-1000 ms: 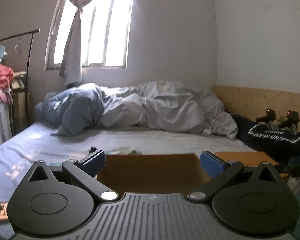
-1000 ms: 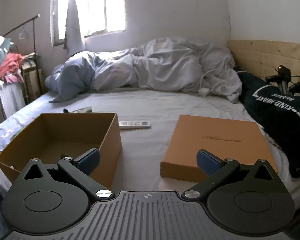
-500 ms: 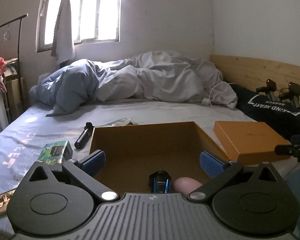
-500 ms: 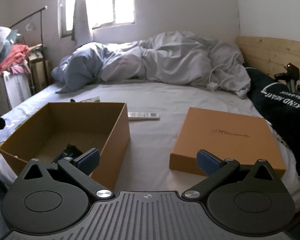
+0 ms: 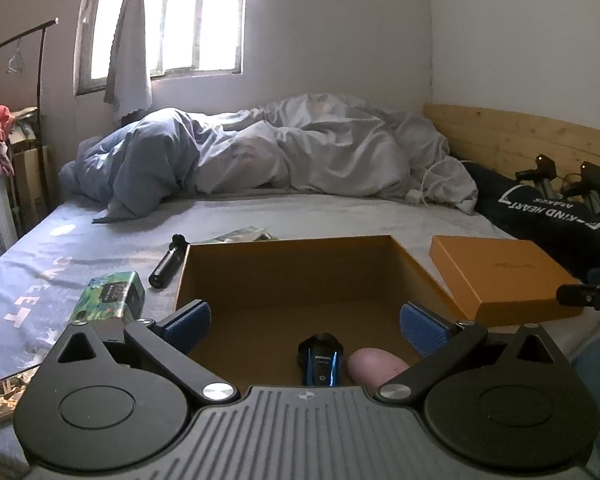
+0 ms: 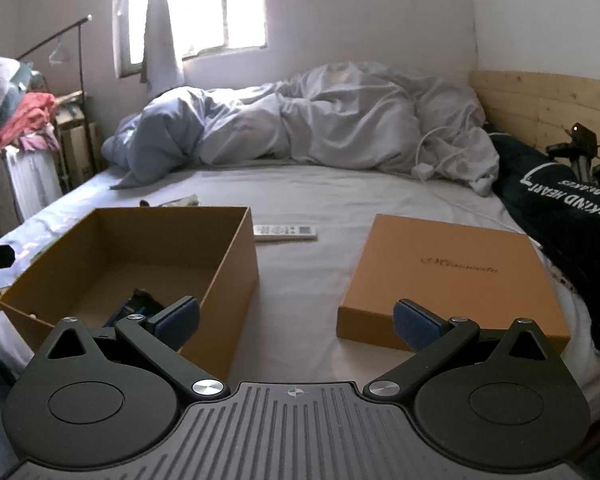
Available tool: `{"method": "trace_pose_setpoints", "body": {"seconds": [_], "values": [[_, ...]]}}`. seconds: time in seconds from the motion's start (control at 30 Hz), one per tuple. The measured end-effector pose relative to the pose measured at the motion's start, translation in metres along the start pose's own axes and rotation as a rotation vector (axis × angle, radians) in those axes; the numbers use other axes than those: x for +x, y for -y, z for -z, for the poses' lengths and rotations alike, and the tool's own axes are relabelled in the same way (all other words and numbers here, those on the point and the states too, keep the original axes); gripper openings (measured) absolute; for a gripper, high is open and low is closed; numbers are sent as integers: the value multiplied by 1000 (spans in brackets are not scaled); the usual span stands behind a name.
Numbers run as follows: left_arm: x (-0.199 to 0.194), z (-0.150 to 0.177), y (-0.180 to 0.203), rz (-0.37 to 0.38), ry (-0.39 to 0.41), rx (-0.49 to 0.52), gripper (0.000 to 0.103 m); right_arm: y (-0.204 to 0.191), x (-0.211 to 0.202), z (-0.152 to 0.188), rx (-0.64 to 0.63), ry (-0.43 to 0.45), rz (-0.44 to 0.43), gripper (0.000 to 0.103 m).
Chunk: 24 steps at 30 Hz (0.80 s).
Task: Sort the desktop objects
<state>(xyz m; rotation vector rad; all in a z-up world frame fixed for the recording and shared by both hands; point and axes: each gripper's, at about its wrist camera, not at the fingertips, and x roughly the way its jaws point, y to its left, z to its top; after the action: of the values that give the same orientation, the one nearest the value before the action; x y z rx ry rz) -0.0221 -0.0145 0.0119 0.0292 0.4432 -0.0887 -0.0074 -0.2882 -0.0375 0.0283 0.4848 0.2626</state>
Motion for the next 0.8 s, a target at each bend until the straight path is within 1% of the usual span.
{"method": "trace_pose_setpoints", "body": {"seconds": [0.23,0.57,0.8], "values": [[6,1,0,-5,-25,-3,103,3,1,1,10,-5,1,103],[10,2,2,-1,-40,-3,103,6,1,1,23,-13,4,103],[12,5,4,-2,-71,-18,103,11,2,0,45,-18,5,103]]}}
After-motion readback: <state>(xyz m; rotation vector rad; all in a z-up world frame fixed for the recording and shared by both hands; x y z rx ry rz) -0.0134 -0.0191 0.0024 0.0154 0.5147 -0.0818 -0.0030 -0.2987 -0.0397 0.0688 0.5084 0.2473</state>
